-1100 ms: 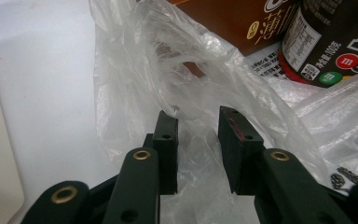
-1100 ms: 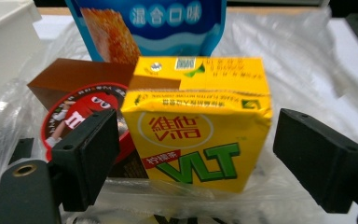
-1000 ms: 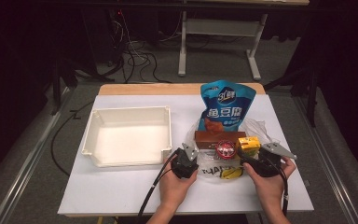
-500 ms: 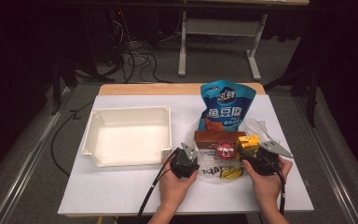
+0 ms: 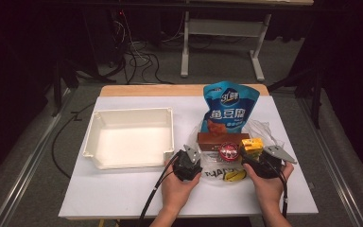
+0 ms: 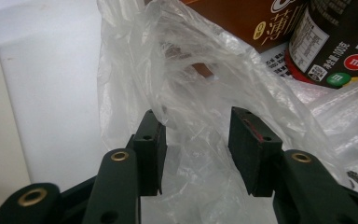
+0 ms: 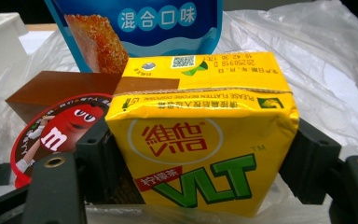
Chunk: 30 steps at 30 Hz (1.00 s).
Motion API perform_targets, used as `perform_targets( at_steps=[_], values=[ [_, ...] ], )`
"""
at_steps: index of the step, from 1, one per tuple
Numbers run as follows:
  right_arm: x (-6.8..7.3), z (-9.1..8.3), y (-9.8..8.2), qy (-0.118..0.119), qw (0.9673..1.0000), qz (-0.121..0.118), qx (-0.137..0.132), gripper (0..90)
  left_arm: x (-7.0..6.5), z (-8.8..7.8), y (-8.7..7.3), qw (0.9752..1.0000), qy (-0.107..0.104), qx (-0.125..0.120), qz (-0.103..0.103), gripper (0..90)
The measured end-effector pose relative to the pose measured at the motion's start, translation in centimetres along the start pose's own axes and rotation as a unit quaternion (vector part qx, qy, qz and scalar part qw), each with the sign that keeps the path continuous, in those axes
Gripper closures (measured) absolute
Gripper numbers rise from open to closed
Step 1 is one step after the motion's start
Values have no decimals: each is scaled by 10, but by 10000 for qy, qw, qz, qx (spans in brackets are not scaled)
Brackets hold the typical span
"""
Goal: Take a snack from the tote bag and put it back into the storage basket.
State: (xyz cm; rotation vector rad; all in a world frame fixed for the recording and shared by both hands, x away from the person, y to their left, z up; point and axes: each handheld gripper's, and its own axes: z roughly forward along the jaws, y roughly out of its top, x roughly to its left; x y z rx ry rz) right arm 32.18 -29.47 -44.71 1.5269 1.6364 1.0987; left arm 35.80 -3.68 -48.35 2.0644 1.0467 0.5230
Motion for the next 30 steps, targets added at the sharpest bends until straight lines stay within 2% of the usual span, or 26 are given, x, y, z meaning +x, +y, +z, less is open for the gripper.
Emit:
perform_targets(
  at_steps=[4,7,10,12,14,19,22,25,26,27,28,30],
  values=[
    [4,-1,2,-124,9998,-159,29,294,-1,-1,0,10000,16,-30,34,574],
    [1,-1,6,-9,9999,-106,95,299,-4,-3,-1,9997,127,-119,181,573],
    [-2,-3,11,117,9998,-132,106,301,-2,-5,-2,9997,48,-240,64,573],
    [-2,-7,16,177,9997,-121,77,302,3,-8,-2,9994,-57,-325,-93,561],
    [-2,-11,21,233,9995,-208,-12,303,7,-13,0,9982,-239,-454,-303,502],
    [-4,-19,33,373,9991,-176,-98,306,9,-38,8,9964,-306,-752,-255,463],
    [-6,-23,40,436,9988,-156,-158,307,13,-56,14,9942,-408,-965,-234,451],
    [-7,-26,47,480,9986,-163,-147,309,16,-72,22,9895,-593,-1277,-329,435],
    [-7,-26,47,480,9986,-163,-147,309,16,-72,22,9895,-593,-1277,-329,428],
    [-7,-28,52,520,9984,-128,-157,311,16,-78,28,9857,-755,-1467,-354,419],
    [-7,-28,52,520,9984,-128,-157,311,16,-78,28,9857,-755,-1467,-354,415],
    [-7,-29,55,543,9983,-144,-176,312,12,-79,34,9824,-973,-1575,-258,409]
  ],
)
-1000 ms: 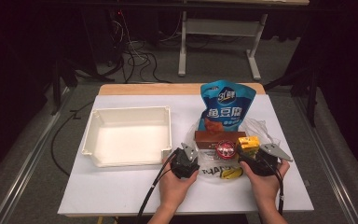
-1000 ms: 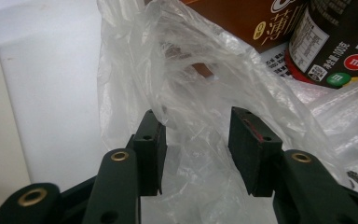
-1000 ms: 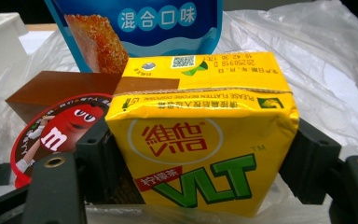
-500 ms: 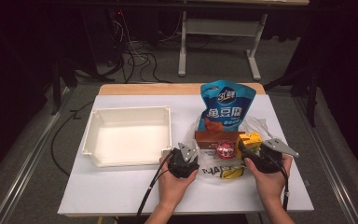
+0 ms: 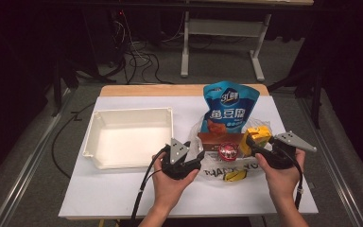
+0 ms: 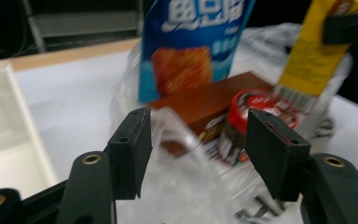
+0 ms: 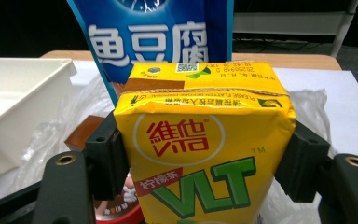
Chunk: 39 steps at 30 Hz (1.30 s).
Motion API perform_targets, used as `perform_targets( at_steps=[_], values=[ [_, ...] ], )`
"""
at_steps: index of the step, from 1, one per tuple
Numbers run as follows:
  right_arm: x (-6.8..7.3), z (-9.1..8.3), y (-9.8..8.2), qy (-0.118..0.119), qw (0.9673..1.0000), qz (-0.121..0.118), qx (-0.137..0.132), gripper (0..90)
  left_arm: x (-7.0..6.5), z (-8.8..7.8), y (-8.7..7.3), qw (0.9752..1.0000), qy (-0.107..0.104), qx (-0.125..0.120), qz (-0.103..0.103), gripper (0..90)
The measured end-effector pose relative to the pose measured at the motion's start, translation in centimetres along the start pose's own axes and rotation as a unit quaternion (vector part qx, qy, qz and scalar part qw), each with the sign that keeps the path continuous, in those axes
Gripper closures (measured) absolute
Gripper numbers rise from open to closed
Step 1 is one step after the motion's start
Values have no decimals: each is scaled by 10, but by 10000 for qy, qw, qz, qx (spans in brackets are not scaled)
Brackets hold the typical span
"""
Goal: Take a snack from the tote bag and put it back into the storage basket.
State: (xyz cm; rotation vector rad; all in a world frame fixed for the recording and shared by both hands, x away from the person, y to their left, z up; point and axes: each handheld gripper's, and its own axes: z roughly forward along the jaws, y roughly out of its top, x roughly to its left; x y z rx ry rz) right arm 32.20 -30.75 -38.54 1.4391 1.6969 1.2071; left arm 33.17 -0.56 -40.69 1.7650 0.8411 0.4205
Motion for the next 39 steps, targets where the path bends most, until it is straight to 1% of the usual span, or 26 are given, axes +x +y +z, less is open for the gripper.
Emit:
perform_targets(
  at_steps=[1,2,3,4,5,7,8,9,10,12,13,14,16,20,21,22,24,26,28,30,32,34,36,37,38,39],
  values=[
    [1,-1,3,5,10000,-37,2,312,-5,5,4,9997,-221,12,85,385],
    [1,-1,3,5,10000,-37,2,312,-5,5,4,9997,-221,12,85,374],
    [2,-2,4,0,10000,-71,-4,313,-10,10,5,9992,-348,41,184,374],
    [2,-2,5,-3,10000,-57,1,313,-13,14,6,9988,-405,58,251,361],
    [2,-4,6,27,10000,-16,-29,314,-20,23,8,9975,-577,119,401,346],
    [1,-5,7,102,9999,28,-53,314,-26,35,8,9956,-750,219,524,341],
    [2,-5,7,118,9999,21,-53,314,-26,35,8,9956,-750,219,524,339],
    [2,-5,7,118,9999,21,-53,314,-29,42,8,9939,-883,297,584,339],
    [3,-5,8,120,9999,-9,-43,314,-33,48,8,9927,-954,362,637,326],
    [6,-6,8,179,9998,-52,-40,314,-37,57,8,9912,-1075,402,659,303],
    [7,-6,8,201,9998,-61,-49,314,-43,66,8,9898,-1165,440,691,299],
    [8,-6,8,211,9997,-67,-36,314,-43,66,8,9898,-1165,440,691,298],
    [9,-7,8,232,9997,-66,-36,314,-47,73,10,9894,-1217,464,647,298],
    [14,-10,10,356,9993,-114,-74,314,-53,82,17,9894,-1232,449,630,293],
    [14,-10,10,356,9993,-114,-74,314,-53,82,17,9894,-1232,449,630,290],
    [17,-12,12,420,9990,-136,-83,314,-54,83,19,9892,-1228,452,660,287],
    [17,-13,13,436,9989,-155,-94,314,-55,84,22,9888,-1249,445,686,285],
    [20,-16,15,514,9985,-149,-132,314,-56,85,25,9885,-1258,440,715,285],
    [22,-16,16,545,9983,-163,-149,314,-56,85,26,9884,-1268,448,706,285],
    [24,-16,16,610,9980,-122,-128,314,-56,85,28,9882,-1273,423,736,288],
    [25,-16,17,625,9978,-149,-135,314,-56,84,28,9884,-1270,411,725,295],
    [28,-16,16,696,9973,-171,-129,314,-56,84,29,9881,-1296,388,729,300],
    [29,-16,17,762,9968,-184,-123,313,-56,83,29,9887,-1263,357,725,322],
    [30,-16,17,805,9965,-180,-113,313,-56,83,29,9890,-1236,360,736,349],
    [31,-16,16,862,9961,-169,-100,313,-56,83,29,9889,-1234,358,742,366],
    [31,-15,16,920,9956,-158,-80,313,-55,82,30,9885,-1281,338,726,377]
  ],
)
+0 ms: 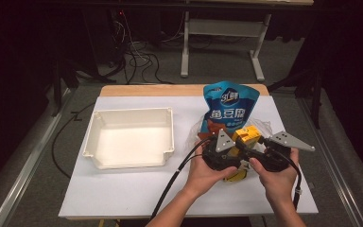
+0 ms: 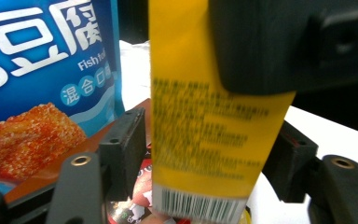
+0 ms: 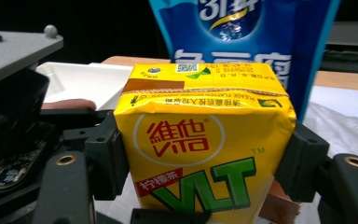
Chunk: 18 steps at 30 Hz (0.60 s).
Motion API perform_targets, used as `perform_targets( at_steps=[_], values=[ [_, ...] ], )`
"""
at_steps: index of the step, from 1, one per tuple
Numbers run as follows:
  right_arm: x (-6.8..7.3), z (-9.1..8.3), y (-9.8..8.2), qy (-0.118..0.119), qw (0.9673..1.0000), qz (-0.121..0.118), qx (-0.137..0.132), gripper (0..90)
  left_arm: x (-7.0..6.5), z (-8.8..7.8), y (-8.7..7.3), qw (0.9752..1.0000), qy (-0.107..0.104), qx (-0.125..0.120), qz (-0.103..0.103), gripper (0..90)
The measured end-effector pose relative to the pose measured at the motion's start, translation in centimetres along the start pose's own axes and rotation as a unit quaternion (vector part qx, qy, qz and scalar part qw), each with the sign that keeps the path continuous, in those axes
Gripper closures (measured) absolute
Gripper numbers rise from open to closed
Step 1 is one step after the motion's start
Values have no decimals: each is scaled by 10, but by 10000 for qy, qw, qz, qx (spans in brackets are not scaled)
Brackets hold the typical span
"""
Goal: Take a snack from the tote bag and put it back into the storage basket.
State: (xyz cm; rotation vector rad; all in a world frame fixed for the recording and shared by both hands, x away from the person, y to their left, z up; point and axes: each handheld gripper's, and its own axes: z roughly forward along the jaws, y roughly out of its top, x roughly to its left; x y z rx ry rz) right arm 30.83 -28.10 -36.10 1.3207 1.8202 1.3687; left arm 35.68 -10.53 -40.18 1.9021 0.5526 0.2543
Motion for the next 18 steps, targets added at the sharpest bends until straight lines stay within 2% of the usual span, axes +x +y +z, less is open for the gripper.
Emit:
perform_targets(
  at_steps=[3,8,11,15,18],
  values=[
    [3,2,-1,2,10000,-79,35,312,1,-3,0,10000,-46,-83,29,424],
    [5,5,-3,97,9998,-139,77,308,3,-6,-2,9999,-79,33,123,474],
    [7,6,-3,142,9997,-174,78,301,4,-8,-2,9999,-111,46,103,494],
    [10,6,-3,187,9996,-214,19,288,4,-13,-2,9999,-47,41,84,505],
    [10,3,0,255,9995,-205,-34,253,5,-16,-1,9998,102,174,20,508]
  ],
)
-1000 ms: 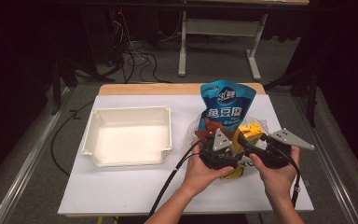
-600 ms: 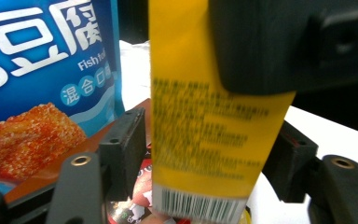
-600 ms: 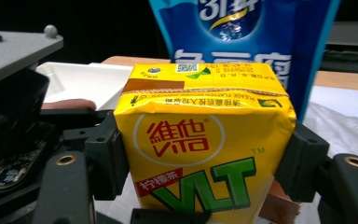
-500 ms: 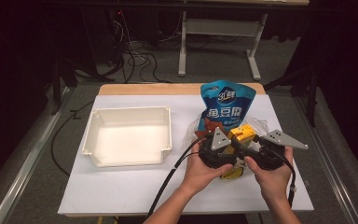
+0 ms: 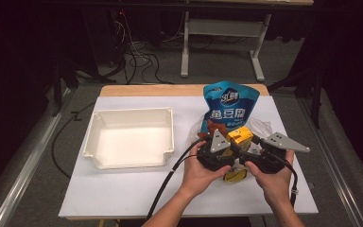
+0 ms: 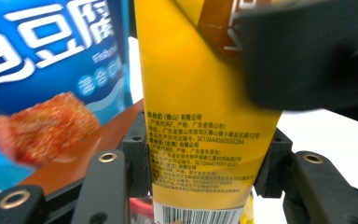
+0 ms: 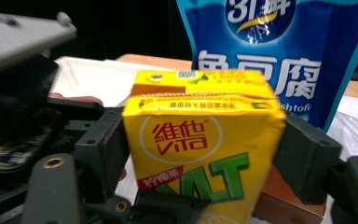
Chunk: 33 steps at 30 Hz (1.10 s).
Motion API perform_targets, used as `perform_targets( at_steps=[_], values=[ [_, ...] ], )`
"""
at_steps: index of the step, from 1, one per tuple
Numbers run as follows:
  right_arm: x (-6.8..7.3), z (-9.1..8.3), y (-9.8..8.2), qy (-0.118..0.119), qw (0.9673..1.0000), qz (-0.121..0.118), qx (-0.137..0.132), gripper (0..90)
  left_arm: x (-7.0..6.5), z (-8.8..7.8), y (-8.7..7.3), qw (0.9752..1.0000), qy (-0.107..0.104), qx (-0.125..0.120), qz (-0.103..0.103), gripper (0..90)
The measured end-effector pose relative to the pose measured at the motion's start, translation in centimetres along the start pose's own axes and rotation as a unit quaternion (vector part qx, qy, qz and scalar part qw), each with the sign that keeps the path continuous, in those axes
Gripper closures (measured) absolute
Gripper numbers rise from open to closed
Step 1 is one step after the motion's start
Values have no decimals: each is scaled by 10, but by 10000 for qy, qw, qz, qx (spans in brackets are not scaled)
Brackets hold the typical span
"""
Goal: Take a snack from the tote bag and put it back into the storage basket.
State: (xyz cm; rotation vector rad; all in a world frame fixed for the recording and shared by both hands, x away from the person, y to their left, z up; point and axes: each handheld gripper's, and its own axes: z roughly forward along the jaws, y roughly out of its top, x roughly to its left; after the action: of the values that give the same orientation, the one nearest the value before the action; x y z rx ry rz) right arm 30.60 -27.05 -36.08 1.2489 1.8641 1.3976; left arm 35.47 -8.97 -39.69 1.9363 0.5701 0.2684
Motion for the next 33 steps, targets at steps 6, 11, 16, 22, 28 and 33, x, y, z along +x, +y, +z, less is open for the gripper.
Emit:
perform_targets(
  at_steps=[6,11,16,22,28,33],
  values=[
    [-1,-12,4,71,9999,-40,-120,220,14,-7,-2,9997,143,34,-196,508],
    [-4,-20,3,71,9999,-53,-108,209,26,-20,-3,9992,230,-48,-313,509],
    [-11,-25,-3,-29,10000,-24,-70,209,36,-33,-3,9987,332,-126,-361,509],
    [-26,-26,-20,-214,9997,112,107,210,52,-52,-6,9974,494,-238,-469,509],
    [-36,-18,-36,-173,9985,313,403,209,69,-73,-11,9951,644,-373,-659,508],
    [-34,-14,-38,-168,9985,251,465,210,78,-86,-17,9939,780,-366,-691,508]
  ],
)
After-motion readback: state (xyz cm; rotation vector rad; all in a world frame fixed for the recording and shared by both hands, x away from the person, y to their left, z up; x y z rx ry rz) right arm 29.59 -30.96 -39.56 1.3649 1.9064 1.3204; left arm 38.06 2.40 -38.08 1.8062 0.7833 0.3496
